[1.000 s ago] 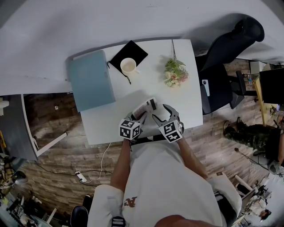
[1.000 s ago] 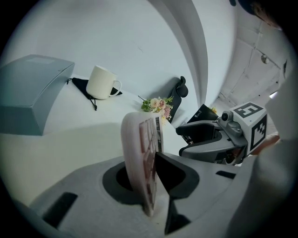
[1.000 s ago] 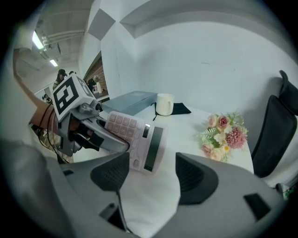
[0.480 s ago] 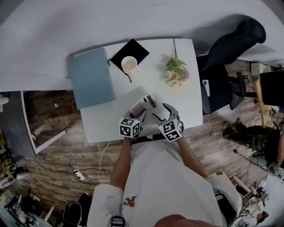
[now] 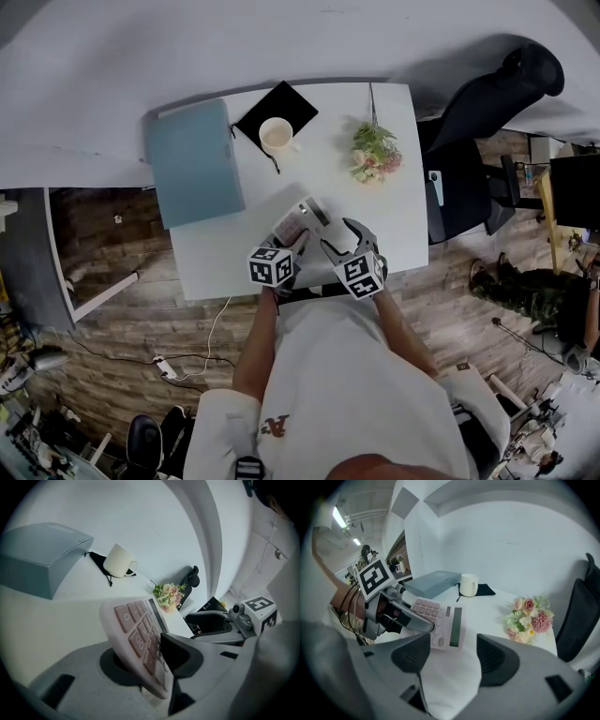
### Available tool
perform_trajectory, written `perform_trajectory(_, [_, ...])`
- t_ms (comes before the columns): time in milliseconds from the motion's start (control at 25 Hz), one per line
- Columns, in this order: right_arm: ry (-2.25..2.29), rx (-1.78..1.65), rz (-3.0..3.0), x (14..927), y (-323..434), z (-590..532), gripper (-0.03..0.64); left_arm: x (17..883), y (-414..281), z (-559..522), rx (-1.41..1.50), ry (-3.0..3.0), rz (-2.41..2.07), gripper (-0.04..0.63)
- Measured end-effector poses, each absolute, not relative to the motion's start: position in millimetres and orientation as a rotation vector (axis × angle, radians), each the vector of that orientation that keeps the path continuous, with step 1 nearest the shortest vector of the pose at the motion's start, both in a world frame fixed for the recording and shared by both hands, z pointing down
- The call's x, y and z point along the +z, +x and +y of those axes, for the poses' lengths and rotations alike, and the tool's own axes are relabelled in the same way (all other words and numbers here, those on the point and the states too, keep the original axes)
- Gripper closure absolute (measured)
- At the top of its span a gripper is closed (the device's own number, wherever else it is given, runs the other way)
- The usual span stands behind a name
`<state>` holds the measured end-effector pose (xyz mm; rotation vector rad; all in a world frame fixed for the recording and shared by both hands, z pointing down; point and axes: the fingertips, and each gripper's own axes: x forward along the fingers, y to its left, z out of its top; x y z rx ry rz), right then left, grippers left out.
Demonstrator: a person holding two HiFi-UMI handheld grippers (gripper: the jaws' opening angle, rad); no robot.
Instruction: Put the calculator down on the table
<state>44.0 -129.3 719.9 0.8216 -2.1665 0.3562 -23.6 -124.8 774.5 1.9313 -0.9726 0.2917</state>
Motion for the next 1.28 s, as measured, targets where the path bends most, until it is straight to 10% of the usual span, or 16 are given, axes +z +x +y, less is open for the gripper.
perform_trajectory(1280, [0.825,0.354,-2.160,720,37,-133,0.305,788,-45,-128,0.292,1.794,-1.024,0.355])
